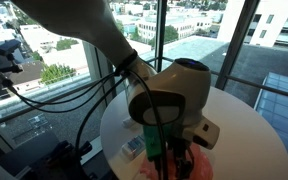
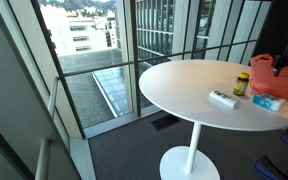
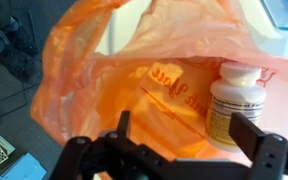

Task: Remove the white bottle from the plastic

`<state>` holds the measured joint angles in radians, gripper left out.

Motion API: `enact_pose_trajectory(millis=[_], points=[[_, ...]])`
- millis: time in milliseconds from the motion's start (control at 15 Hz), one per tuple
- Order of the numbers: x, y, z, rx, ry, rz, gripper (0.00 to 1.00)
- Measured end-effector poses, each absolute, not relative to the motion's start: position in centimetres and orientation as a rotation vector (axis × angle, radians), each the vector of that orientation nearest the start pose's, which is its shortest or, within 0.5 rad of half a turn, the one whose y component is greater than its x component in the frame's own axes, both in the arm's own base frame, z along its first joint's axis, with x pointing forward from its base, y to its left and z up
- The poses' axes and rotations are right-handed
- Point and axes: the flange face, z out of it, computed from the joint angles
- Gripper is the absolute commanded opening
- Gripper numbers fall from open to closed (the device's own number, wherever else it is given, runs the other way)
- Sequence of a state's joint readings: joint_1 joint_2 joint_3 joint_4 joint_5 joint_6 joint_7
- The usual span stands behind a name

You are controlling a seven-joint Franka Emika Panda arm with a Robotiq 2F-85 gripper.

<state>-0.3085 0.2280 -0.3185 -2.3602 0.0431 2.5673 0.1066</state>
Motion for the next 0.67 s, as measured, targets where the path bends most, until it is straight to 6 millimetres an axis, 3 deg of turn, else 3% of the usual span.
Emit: enact_pose_trajectory(millis=[667], points=[[44.9, -28.8, 21.2, -2.924, 1.186, 0.040, 1.00]])
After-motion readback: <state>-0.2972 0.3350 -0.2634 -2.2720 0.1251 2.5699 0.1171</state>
